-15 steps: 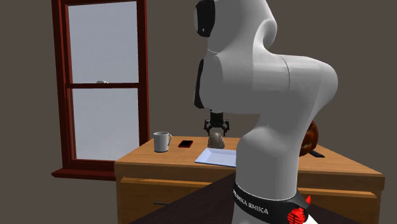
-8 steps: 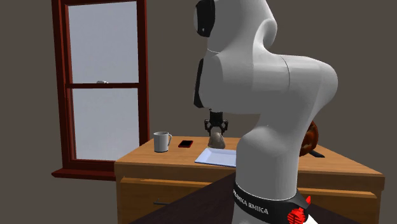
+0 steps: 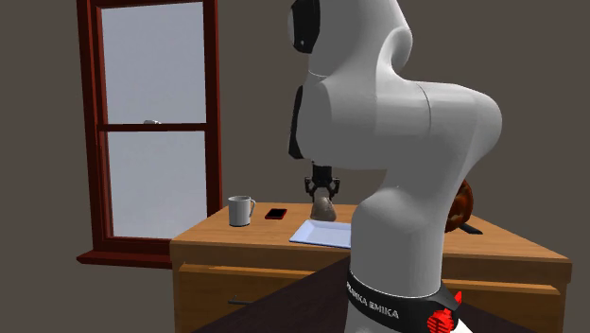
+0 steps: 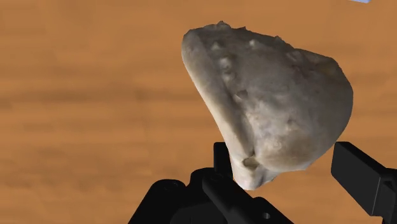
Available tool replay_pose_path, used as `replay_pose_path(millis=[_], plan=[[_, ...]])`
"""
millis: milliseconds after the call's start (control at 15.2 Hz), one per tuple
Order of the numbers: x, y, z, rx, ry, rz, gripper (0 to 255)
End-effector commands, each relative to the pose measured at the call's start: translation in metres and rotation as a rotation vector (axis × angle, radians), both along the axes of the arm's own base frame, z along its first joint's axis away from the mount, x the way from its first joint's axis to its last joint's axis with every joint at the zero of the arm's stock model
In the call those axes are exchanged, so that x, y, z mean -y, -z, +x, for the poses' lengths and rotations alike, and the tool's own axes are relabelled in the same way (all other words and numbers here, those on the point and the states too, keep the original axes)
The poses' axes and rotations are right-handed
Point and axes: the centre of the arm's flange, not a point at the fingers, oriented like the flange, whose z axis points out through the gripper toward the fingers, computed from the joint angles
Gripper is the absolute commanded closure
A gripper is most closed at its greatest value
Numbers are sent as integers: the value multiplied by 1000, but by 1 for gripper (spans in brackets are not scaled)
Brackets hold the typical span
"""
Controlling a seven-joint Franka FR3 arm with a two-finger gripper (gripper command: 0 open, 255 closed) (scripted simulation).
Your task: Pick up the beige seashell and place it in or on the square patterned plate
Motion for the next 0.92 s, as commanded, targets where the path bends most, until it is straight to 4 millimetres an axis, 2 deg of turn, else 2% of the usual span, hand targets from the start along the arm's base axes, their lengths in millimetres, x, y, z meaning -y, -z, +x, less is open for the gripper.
replay_pose_path(millis=[0,858], plan=[[0,-6,-2,-7,2,4,255],[0,-75,-2,-7,2,4,255]])
